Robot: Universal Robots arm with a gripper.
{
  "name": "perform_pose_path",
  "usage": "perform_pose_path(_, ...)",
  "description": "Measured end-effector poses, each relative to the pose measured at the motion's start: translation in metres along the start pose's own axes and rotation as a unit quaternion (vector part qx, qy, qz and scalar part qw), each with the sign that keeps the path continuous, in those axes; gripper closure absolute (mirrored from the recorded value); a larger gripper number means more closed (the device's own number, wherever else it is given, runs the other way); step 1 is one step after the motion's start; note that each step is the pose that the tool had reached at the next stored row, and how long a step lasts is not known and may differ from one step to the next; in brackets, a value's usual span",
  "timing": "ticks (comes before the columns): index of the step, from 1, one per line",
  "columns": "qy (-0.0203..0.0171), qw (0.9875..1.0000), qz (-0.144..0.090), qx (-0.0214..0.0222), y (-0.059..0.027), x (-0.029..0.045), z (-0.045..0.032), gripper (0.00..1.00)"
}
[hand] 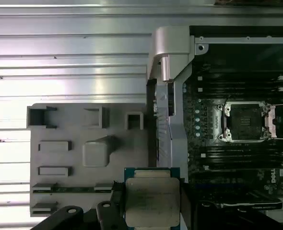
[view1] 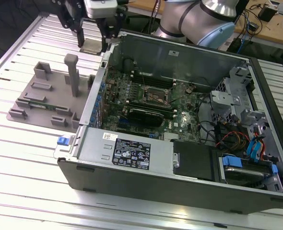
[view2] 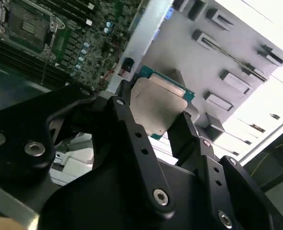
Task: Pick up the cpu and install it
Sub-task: 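Pick up the cpu and move it towards the insertion slot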
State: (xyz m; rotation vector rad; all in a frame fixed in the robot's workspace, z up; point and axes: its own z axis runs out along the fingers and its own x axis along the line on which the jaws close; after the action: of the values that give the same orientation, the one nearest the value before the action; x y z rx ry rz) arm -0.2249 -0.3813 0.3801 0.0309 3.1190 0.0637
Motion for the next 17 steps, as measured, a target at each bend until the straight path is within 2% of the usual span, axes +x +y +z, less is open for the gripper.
perform_pose_path(1, 0.0000, 1.0000, 0.000, 0.0000, 0.0000, -0.0101, 0.0002, 0.45)
perform_pose_path(2, 0.0000, 1.0000, 0.000, 0.0000, 0.0000, -0.0161, 0.0004, 0.45)
perform_pose_path(3, 0.0000, 1.0000, 0.000, 0.0000, -0.0001, -0.0254, 0.0005, 0.45)
perform_pose_path(9, -0.0001, 1.0000, 0.000, 0.0000, 0.0000, -0.0415, 0.0009, 0.45)
perform_pose_path(17, 0.0000, 1.0000, 0.000, 0.0000, 0.0002, -0.0701, 0.0015, 0.45)
